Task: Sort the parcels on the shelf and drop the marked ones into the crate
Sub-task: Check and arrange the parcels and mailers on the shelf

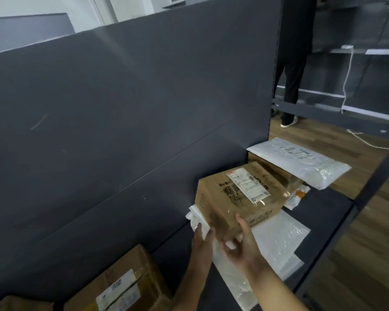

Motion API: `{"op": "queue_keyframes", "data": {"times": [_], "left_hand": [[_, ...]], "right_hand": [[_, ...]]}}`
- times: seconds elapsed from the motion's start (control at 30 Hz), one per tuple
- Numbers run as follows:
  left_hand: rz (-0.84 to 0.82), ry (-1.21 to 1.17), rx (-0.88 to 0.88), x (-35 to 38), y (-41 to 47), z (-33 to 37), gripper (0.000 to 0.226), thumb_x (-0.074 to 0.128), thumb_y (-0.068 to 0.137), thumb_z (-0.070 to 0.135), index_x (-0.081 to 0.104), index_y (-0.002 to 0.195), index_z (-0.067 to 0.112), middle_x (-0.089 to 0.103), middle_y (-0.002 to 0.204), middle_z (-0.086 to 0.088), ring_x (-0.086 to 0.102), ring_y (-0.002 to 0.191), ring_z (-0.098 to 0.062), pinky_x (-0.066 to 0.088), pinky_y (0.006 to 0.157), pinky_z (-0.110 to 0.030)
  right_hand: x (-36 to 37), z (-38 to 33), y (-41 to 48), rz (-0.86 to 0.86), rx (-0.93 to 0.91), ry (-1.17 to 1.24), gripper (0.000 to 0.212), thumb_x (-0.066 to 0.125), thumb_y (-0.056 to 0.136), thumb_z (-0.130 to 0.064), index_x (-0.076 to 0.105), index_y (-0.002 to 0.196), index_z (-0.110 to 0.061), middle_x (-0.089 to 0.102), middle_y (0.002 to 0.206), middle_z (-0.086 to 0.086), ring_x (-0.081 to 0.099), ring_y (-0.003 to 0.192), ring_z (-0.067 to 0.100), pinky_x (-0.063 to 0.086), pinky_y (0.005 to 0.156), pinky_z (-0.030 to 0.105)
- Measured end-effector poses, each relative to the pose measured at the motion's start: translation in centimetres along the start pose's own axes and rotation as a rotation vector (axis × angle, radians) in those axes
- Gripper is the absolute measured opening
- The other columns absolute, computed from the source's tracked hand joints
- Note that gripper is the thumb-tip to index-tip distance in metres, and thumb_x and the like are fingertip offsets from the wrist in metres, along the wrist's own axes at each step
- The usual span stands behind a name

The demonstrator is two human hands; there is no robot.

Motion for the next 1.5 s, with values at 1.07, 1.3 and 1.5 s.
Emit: {"op": "queue_keyframes", "data": {"times": [1.07, 1.3, 1.5], "left_hand": [[-0.014, -0.403, 0.526, -19.8, -14.8, 9.1, 0.071, 0.061, 0.069, 0.051, 0.038, 0.134, 0.036, 0.056, 0.13, -0.006, 0.057, 0.118, -0.03, 0.049, 0.094, -0.053], [-0.083, 0.031, 0.43, -20.9, -14.8, 8.4, 0.094, 0.06, 0.052, 0.086, 0.032, 0.135, 0.051, 0.037, 0.149, 0.01, 0.036, 0.137, -0.013, 0.028, 0.114, -0.042], [-0.338, -0.04, 0.349, -16.9, -18.0, 7.7, 0.099, 0.065, 0.065, 0.073, 0.03, 0.145, 0.026, 0.053, 0.141, -0.005, 0.052, 0.127, -0.025, 0.04, 0.107, -0.051]], "right_hand": [[10.1, -4.2, -16.7, -0.444, -0.49, -0.512, 0.057, 0.059, 0.074, -0.037, 0.054, 0.128, -0.018, 0.063, 0.123, 0.013, 0.063, 0.108, 0.024, 0.057, 0.074, 0.037], [16.0, -8.0, -18.2, -0.423, -0.62, -0.74, 0.079, 0.077, 0.05, -0.06, 0.058, 0.12, -0.028, 0.069, 0.11, 0.005, 0.065, 0.102, 0.022, 0.05, 0.086, 0.04], [18.1, -4.7, -17.4, -0.435, -0.482, -0.765, 0.064, 0.055, 0.074, -0.045, 0.055, 0.121, -0.002, 0.067, 0.11, 0.019, 0.065, 0.093, 0.03, 0.056, 0.071, 0.034]]}}
Point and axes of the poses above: each hand's wrist, its own y-axis towards the middle knuckle, its own x-axis out of the palm, z = x × y, the point moved 8 cm from there along y, towards the middle knuckle
